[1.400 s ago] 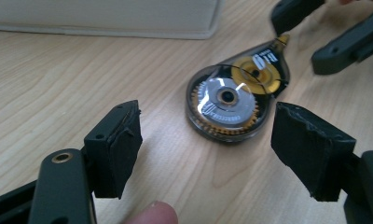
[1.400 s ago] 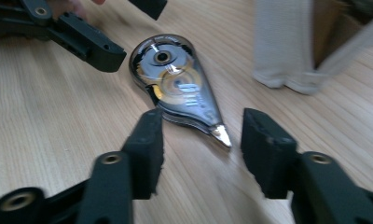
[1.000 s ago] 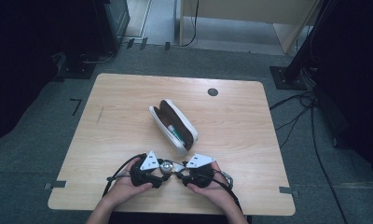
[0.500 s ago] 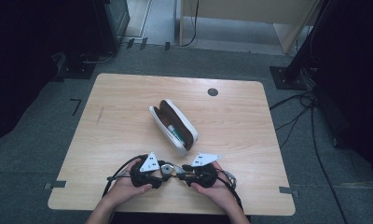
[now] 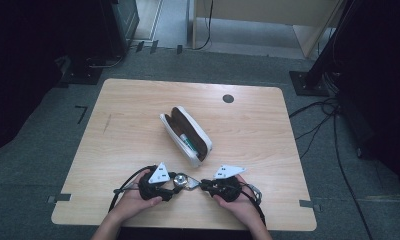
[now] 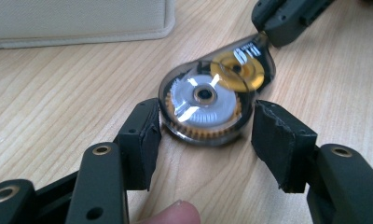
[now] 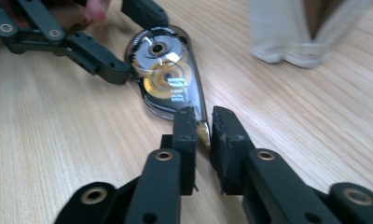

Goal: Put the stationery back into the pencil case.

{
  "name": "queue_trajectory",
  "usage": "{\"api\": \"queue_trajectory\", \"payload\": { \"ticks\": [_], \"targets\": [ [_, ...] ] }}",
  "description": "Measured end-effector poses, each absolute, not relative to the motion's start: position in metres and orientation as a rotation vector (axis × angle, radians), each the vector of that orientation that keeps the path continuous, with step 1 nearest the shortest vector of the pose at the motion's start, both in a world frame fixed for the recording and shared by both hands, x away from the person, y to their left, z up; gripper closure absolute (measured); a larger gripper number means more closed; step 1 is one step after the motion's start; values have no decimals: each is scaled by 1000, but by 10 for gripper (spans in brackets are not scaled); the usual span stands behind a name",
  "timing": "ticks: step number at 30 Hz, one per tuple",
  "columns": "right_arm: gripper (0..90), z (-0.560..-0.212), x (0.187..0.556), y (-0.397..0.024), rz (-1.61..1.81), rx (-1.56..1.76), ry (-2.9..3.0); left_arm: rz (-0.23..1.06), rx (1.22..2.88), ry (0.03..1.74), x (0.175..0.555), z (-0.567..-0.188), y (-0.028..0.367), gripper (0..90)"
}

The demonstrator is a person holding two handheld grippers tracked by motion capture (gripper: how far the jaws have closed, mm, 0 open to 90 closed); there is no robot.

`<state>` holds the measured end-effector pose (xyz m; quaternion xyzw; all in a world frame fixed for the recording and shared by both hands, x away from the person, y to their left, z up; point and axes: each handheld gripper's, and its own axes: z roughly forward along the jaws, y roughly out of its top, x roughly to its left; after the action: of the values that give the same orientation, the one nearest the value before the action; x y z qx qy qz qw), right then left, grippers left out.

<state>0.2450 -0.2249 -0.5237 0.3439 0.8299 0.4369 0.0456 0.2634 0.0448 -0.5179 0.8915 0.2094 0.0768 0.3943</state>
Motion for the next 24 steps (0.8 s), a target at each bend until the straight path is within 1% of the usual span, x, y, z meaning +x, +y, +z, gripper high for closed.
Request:
{"api": "queue_trajectory", "payload": {
  "ticks": [9,14,21,24],
  "targets": [
    [823,-523,244,-224,1345,1056,2528,209,2264,538,264,-518,45,412],
    [823,-523,247,-229,1410,1137,2510,201,2258,535,263,-518,45,412],
    [823,-522,249,-232,1483,1210,2504,220,2255,524,262,-518,44,403],
    [823,-521,251,-234,1504,1258,2501,234,2256,517,261,-518,44,413]
  ]
}}
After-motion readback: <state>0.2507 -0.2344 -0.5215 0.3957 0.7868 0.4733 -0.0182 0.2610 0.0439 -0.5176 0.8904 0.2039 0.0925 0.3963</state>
